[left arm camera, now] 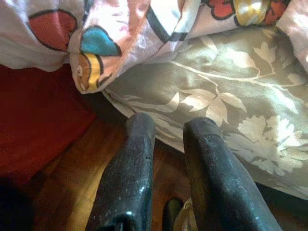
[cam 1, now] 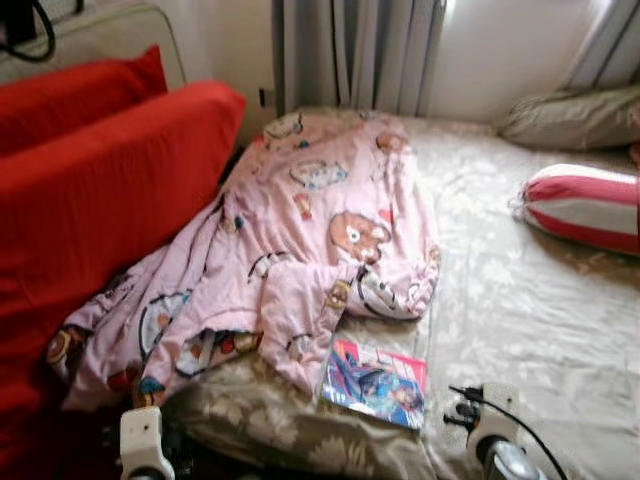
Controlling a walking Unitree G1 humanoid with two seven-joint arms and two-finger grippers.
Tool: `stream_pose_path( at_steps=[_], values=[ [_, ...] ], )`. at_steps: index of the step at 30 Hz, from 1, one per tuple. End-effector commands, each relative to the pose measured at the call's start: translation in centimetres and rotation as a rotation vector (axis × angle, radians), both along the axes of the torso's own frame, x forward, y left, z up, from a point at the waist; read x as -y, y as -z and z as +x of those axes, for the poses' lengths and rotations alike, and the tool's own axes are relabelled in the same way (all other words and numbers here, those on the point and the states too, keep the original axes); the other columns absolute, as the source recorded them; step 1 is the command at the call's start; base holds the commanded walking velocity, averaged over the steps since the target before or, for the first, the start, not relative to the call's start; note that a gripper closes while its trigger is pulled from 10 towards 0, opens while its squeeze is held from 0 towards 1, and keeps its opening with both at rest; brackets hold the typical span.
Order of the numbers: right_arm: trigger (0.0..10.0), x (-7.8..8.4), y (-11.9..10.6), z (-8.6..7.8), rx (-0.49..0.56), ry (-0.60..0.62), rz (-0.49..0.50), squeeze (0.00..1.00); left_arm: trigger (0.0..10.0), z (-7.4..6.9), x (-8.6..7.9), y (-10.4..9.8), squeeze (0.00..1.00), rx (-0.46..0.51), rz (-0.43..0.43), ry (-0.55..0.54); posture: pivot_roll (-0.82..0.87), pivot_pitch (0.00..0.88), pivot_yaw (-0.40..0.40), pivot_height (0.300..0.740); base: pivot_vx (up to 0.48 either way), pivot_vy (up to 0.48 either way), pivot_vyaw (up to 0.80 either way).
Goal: Clean up the room
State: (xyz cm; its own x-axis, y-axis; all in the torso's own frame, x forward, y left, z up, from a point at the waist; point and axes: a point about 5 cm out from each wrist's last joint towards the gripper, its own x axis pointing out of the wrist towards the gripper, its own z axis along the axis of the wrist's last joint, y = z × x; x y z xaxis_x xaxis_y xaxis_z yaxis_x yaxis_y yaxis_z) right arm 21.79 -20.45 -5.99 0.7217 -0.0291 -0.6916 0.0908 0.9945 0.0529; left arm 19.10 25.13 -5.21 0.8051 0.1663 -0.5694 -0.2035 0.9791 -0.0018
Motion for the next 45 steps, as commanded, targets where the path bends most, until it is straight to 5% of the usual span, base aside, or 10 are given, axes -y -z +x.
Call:
stream_pose_path(
  at_steps=[1,8,29,45],
  values=[
    [10.0,-0.5,0.8,-1.1,-0.061,-0.046,-0.015,0.0,10.0,-0.8,-0.1,0.7,0.0,-0.061,-0.003,-0.01,0.11,0.0,-0.038,0.74,0.0,0.0,0.0],
    [10.0,0.5,1.5,-2.4,-0.106,0.166,0.037,0.0,10.0,-2.4,0.7,2.1,0.0,-0.155,-0.037,-0.039,0.1,0.0,-0.035,0.74,0.0,0.0,0.0],
    [10.0,0.4,2.0,-3.4,-0.144,0.116,0.023,0.0,10.0,-3.7,1.0,2.9,0.0,-0.203,-0.064,-0.077,0.1,0.0,-0.028,0.74,0.0,0.0,0.0],
    [10.0,0.2,1.8,-3.1,-0.128,0.095,0.021,0.0,10.0,-3.4,0.9,2.7,0.0,-0.18,-0.071,-0.104,0.11,0.0,-0.04,0.74,0.0,0.0,0.74]
  ],
)
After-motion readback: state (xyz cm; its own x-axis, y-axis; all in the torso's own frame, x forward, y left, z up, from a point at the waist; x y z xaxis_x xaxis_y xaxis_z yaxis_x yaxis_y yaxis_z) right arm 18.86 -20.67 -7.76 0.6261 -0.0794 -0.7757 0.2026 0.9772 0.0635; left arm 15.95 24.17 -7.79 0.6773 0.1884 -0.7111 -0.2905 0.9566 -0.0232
